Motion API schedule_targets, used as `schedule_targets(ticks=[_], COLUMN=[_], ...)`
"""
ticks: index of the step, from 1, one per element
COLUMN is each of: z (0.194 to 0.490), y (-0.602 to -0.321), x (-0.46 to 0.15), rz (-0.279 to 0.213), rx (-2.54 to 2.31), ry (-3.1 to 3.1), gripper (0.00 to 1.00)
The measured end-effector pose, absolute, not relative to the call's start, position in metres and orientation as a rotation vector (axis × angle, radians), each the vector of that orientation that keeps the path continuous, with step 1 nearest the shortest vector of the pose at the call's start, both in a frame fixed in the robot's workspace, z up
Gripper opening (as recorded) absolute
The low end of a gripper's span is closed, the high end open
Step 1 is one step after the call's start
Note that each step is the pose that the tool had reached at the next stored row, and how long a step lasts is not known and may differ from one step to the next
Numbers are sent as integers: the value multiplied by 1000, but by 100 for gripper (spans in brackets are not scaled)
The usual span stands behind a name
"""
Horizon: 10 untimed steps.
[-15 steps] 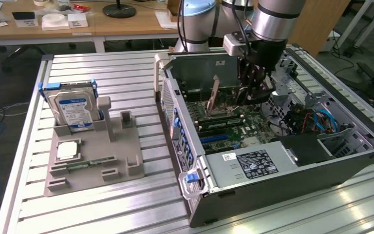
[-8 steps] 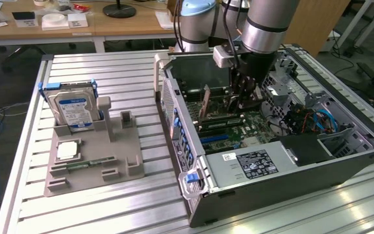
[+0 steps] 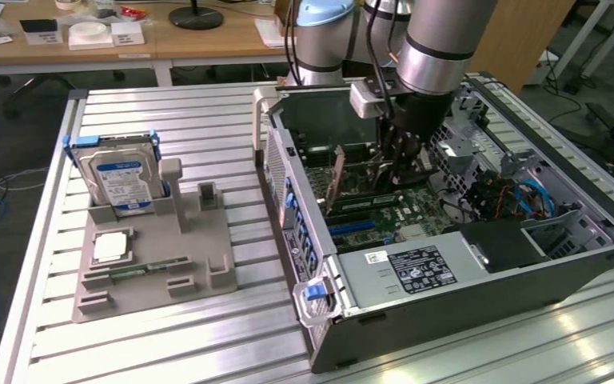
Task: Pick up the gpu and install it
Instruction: 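Insert the gpu into the slot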
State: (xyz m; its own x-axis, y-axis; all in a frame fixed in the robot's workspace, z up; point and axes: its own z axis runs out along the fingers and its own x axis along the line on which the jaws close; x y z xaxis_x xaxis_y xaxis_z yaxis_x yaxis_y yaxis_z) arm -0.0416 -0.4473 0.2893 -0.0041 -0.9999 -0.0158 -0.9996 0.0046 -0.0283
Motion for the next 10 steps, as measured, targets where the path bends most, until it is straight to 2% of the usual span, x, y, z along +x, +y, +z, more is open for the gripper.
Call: schedule_targets(ticks=[10], z=[281], y=[-449], x=[-50], rz=[-14], rx=[-2175], ry=[2223], gripper=[29])
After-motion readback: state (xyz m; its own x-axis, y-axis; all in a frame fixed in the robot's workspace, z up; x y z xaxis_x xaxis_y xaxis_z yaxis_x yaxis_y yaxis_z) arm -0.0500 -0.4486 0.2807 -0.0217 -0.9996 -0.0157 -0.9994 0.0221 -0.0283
